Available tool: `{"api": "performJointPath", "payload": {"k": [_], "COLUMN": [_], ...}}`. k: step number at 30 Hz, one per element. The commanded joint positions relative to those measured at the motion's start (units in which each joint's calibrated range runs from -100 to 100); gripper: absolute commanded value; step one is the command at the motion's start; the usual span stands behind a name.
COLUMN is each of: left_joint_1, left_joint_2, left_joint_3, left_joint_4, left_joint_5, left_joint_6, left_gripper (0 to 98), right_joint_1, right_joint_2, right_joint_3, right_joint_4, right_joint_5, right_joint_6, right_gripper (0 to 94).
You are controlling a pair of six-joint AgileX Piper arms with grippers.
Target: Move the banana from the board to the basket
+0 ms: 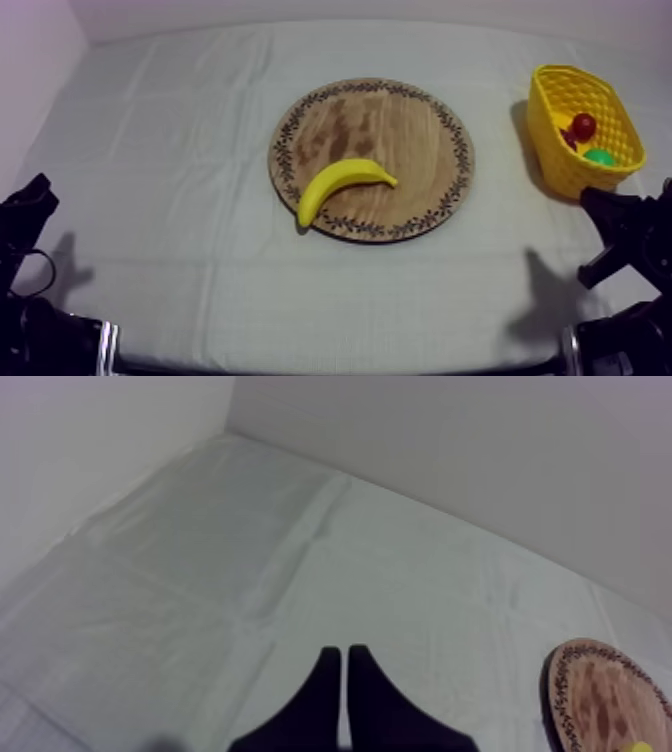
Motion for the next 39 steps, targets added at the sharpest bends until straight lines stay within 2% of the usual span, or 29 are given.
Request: {"api": "performJointPath", "payload": {"k": [1, 21, 27, 32, 39], "left_joint_1": [0.0, 0.0, 0.0, 0.0, 0.0], "left_joint_2": [0.0, 0.0, 0.0, 0.0, 0.0], "left_joint_3": [0.0, 0.0, 0.0, 0.0, 0.0], "left_joint_4": [-0.02, -0.02, -0.02, -0.02, -0.02], "left_joint_5": [0.0, 0.0, 0.0, 0.0, 0.0], "left_joint_6": [0.0, 0.0, 0.0, 0.0, 0.0], "left_gripper": [0.1, 0.1, 0.1, 0.1, 0.1], "right_joint_1": [0.0, -0.5, -3.5, -7.9, -12.3], "right_joint_2": [0.0, 0.0, 0.0, 0.0, 0.0], "right_joint_3": [0.0, 0.0, 0.0, 0.0, -0.1], "right_joint_4": [0.0, 0.0, 0.0, 0.0, 0.0], "right_joint_5": [0.0, 0.0, 0.0, 0.0, -0.2], "right_joint_6": [0.0, 0.0, -1.4, -2.1, -0.3], "right_gripper": [0.4, 0.3, 0.3, 0.3, 0.4]}}
